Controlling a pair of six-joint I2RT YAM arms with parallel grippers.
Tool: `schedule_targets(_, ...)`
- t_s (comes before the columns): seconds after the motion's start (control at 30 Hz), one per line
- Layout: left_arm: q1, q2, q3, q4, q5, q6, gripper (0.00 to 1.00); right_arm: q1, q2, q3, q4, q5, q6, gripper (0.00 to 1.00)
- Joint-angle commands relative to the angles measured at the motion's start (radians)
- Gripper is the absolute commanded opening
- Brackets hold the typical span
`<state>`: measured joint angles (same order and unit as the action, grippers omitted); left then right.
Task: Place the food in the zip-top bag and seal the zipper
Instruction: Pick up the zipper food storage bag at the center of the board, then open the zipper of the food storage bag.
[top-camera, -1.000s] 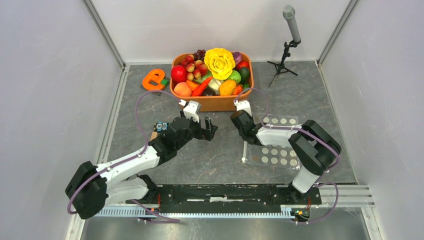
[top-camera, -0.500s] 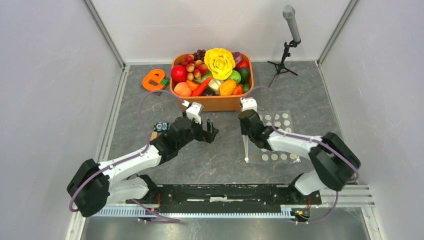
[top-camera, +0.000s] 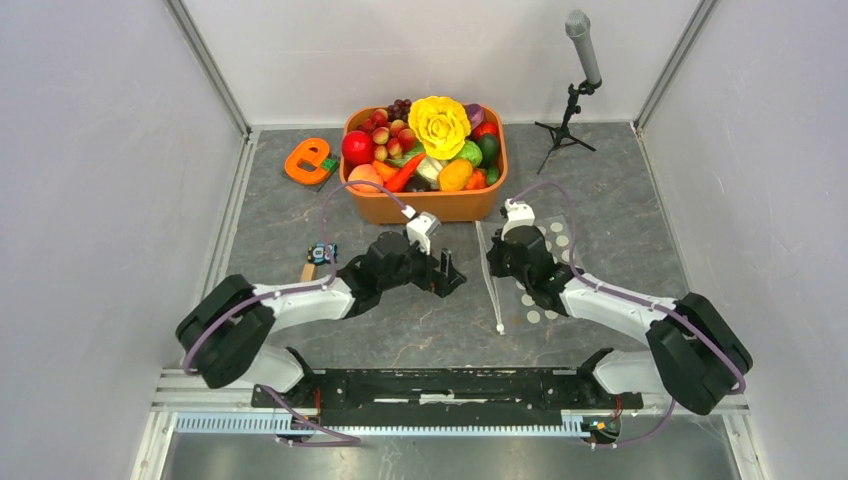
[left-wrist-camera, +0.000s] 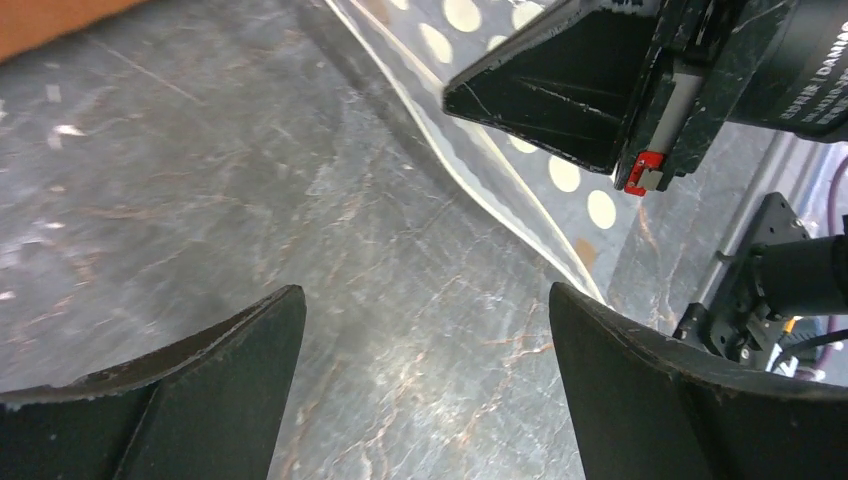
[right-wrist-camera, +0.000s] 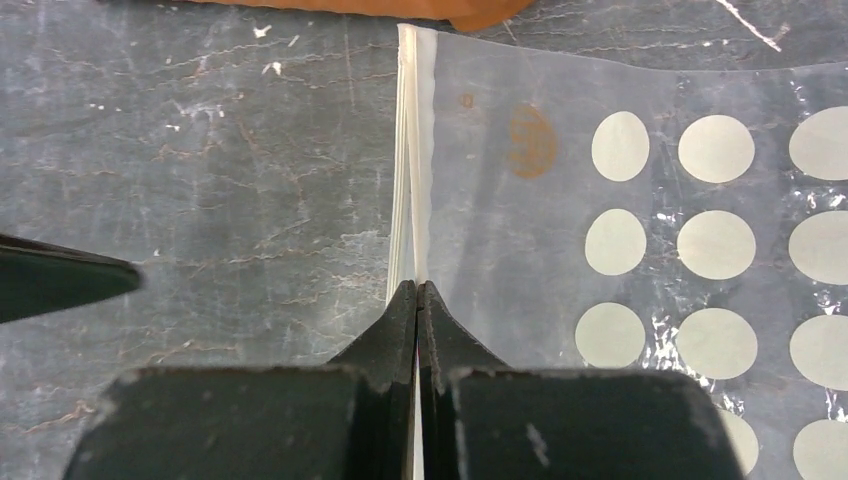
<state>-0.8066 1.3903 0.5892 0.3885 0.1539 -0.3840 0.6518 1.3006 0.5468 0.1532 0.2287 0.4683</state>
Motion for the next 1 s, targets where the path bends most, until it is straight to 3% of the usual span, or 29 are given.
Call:
schedule_targets(0.0,-0.037,0.106,0.032,0.210,0.062,-0.121,0.96,-0.003,-0.045,-0.017,0.074,-0.050,0.043,0.00)
schedule_targets(0.4,-0.081,0.328,0.030,0.491,-0.001,-0.248,0.85,-0.009,-0.076,-0.015,0.068,-0.091,0.046,0.00)
schedule_targets(0.67,-0.083,0.421,0.040,0.552,-0.063,-0.291,0.70,-0.011,-0.111,-0.024,0.061,-0.127,0.049,0.00)
schedule_targets(0.87,-0.083,0.429,0.073,0.540,-0.032,-0.263,0.56,-0.011,-0.124,-0.044,0.060,-0.146,0.055,0.00)
schedule_targets(0.97,-0.083,0.429,0.083,0.529,-0.013,-0.252,0.38,-0.011,-0.135,-0.056,0.063,-0.136,0.063,0.00)
